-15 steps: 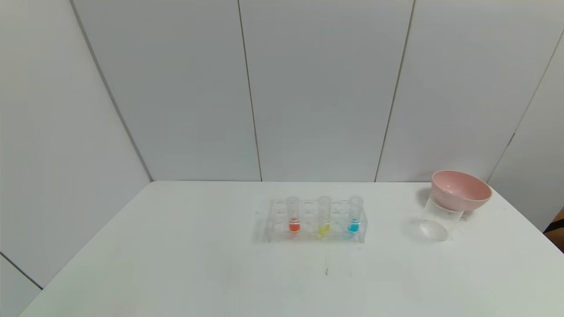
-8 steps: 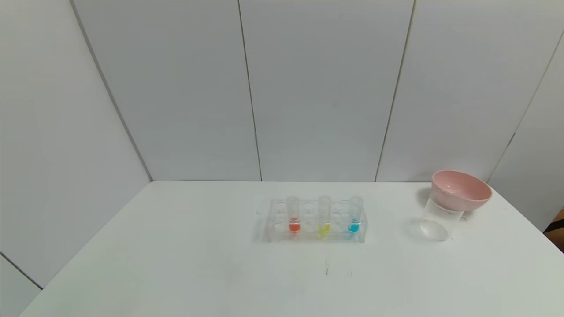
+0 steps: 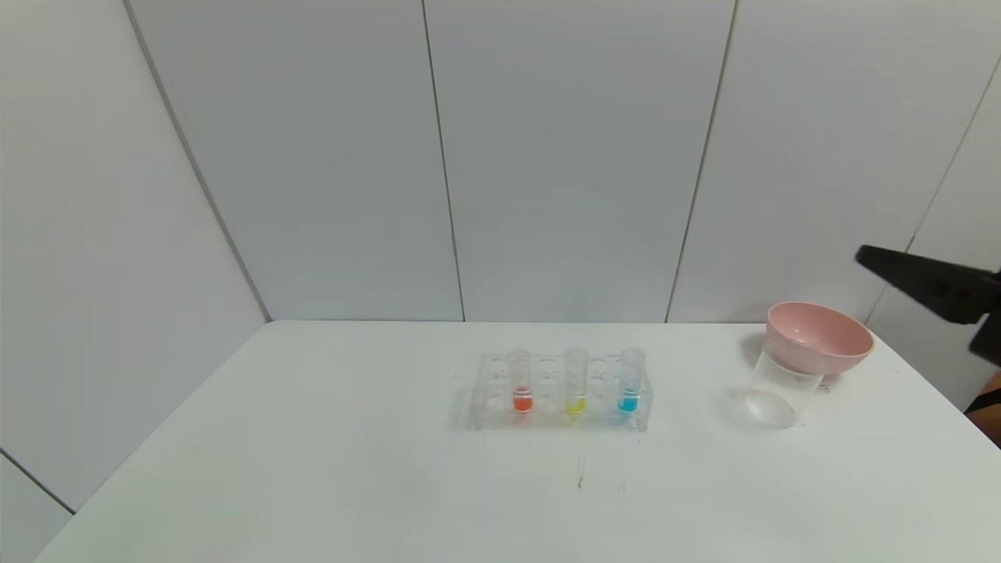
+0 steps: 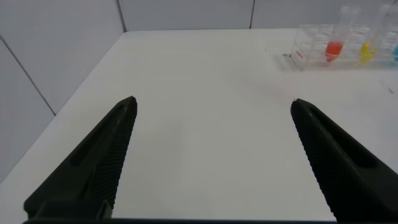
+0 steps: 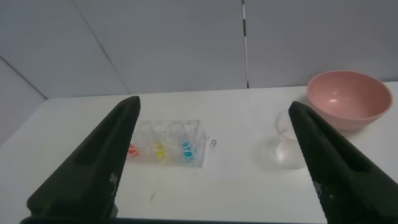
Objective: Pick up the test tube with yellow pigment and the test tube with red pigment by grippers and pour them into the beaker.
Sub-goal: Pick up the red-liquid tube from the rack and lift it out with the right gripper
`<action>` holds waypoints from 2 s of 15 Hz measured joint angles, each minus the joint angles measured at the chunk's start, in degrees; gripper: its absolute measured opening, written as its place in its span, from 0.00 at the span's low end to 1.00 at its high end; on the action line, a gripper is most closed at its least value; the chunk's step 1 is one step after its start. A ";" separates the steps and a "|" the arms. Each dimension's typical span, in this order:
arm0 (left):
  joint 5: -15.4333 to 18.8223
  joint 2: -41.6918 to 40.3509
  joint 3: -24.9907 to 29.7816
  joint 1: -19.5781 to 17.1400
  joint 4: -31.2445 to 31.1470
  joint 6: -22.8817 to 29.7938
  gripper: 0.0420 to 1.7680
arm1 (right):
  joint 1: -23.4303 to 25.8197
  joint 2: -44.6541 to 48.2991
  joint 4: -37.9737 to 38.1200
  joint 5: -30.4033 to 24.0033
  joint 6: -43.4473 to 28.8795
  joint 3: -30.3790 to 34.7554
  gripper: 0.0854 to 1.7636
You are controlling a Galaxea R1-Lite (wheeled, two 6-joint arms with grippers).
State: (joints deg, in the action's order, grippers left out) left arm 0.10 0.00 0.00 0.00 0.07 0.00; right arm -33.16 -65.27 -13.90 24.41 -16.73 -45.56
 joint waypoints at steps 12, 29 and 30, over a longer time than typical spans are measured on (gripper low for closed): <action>0.00 0.00 0.00 0.00 0.00 0.00 1.00 | -27.83 -39.45 -34.00 24.06 4.19 -0.78 0.97; 0.00 0.00 0.00 0.00 -0.02 0.00 1.00 | -14.82 -69.16 -35.65 11.86 4.41 -25.55 0.97; 0.00 0.00 0.00 0.00 0.00 0.00 1.00 | -14.54 -69.66 -35.69 11.73 4.44 -25.88 0.97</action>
State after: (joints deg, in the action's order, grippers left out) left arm 0.10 0.00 0.00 0.00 0.07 0.00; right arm -47.70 -134.93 -49.59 36.13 -12.29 -71.44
